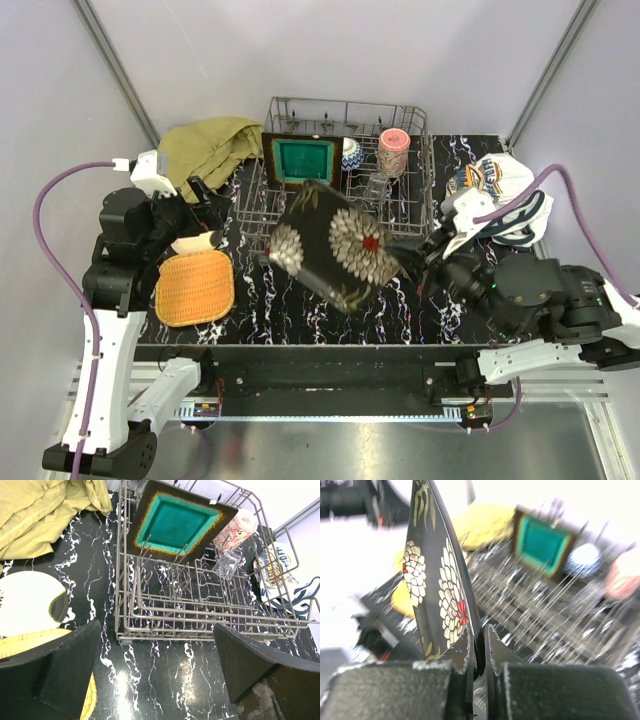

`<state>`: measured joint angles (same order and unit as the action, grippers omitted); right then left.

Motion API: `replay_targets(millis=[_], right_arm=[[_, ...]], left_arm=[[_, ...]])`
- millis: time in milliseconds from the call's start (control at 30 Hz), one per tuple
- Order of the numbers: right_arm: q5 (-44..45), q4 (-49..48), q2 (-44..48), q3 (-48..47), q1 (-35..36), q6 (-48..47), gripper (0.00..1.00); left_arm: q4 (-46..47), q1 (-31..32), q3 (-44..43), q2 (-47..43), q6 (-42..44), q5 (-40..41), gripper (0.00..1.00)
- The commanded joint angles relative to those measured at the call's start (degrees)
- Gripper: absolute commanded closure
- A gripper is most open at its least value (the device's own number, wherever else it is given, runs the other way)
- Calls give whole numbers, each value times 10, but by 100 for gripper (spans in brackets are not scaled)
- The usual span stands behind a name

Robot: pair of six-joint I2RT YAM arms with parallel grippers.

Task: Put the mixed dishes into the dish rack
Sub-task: Grab a plate with the right arm, then insert the plate into the dish rack

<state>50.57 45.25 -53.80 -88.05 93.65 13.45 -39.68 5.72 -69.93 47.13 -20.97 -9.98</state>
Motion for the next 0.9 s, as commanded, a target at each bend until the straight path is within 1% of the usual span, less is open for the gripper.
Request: replay_targets(millis=[0, 33, 67, 100, 200, 233, 267, 333, 367, 400, 433, 467, 533, 567, 600, 633, 667, 700, 767, 800, 867], right_arm=[[99, -162, -52, -98, -6, -179, 100], [96, -178, -60, -105, -19, -225, 100], [77, -188, -78, -116, -42, -229, 100], [14, -188, -85, -139, -105, -221, 100], [-66, -187, -125, -172, -172, -216, 100], [-79, -185, -139, -182, -203, -219, 100], [-93, -184, -163, -192, -220, -222, 100], [-150, -184, -185, -218, -262, -222, 100], [-169, -184, -203, -234, -304, -222, 100], [-208, -184, -212, -242, -332, -229, 100], [-227, -184, -222, -250, -355, -236, 100], [-267, -184, -241, -267, -402, -238, 100], [-330, -186, -256, -283, -448, -246, 100], [-358, -190, -274, -297, -490, -251, 100], [-411, -190, -286, -308, -510, -256, 100], [-437, -187, -298, -317, -531, -258, 100], [-481, -189, -320, -337, -548, -260, 100], [-504, -189, -331, -347, -578, -261, 100], [-577, -194, -363, -369, -602, -265, 100], [-603, -197, -373, -375, -625, -270, 100], [-654, -218, -394, -380, -642, -275, 100]], left_arm=[[7, -2, -26, 1, 7, 15, 1], [7, -3, -26, 4, 5, 13, 1], [8, -2, -26, 5, 3, 12, 1], [9, -3, -26, 6, 2, 11, 1], [12, -3, -24, 10, -2, 8, 1], [14, -3, -23, 10, -2, 8, 1], [14, -2, -23, 9, -2, 8, 1], [14, -2, -23, 12, 0, 9, 1], [14, -3, -25, 13, 2, 8, 1], [14, -2, -25, 13, 3, 12, 1], [15, -3, -26, 15, 4, 13, 1], [16, -3, -26, 16, 8, 13, 1], [16, -3, -28, 21, 11, 17, 1], [18, -3, -30, 23, 15, 18, 1], [18, -3, -33, 26, 18, 20, 1], [18, -3, -35, 33, 19, 21, 1], [19, -2, -38, 36, 22, 22, 1], [20, -3, -39, 38, 23, 23, 1], [24, -2, -42, 45, 25, 27, 1], [26, -3, -41, 48, 27, 28, 1], [34, -3, -42, 52, 27, 29, 1]])
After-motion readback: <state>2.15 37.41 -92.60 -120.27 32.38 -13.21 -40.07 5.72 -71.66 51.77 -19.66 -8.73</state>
